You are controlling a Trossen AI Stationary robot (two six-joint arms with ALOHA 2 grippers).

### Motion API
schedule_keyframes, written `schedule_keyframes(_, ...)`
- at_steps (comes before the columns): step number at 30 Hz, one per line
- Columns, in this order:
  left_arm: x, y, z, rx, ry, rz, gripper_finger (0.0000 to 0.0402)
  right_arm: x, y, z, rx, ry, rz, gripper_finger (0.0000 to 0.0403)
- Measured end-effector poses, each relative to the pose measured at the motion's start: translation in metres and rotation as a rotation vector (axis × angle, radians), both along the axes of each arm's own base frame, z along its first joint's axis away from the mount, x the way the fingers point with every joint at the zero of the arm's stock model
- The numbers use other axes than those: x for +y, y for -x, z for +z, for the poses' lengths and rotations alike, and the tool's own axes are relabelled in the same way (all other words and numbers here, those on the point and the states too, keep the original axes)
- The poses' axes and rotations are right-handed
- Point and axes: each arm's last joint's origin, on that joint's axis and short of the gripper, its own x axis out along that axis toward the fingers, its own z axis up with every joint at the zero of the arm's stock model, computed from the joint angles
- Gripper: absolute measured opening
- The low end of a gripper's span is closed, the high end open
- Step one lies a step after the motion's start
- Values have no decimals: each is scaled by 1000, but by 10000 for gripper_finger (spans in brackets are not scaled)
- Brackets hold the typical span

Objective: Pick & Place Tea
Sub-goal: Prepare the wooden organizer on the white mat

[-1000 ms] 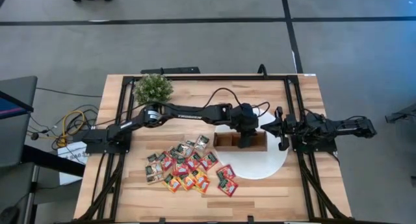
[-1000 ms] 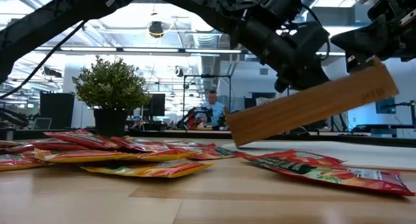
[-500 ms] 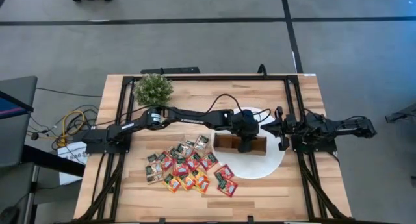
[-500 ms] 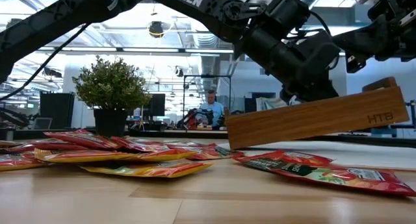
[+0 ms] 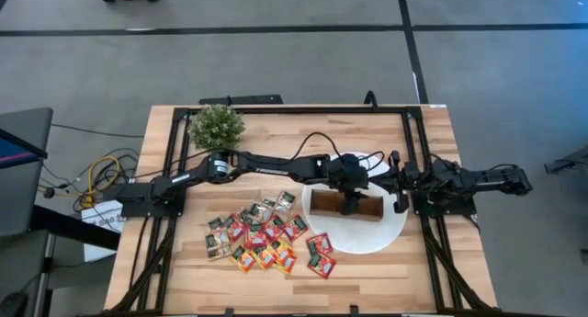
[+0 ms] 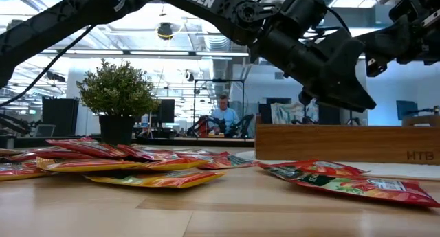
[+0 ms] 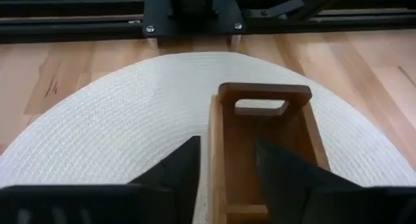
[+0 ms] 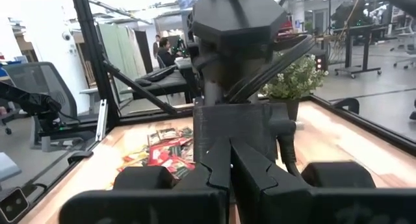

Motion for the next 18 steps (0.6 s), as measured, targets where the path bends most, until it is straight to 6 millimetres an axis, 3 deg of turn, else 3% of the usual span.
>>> schedule_keyframes(4,-7,10,24,34,-75,16,153,0,0,0,2,0,1,0)
schedule_keyframes(9,-15,42,76,155,-143,24,108,0,0,0,2,0,1,0)
schedule_keyframes(15,-30,80,94,408,-235,36,17,0,0,0,2,0,1,0)
schedule_keyframes(18,-40,98,93,496,-272,76,4,0,0,0,1,0,1,0)
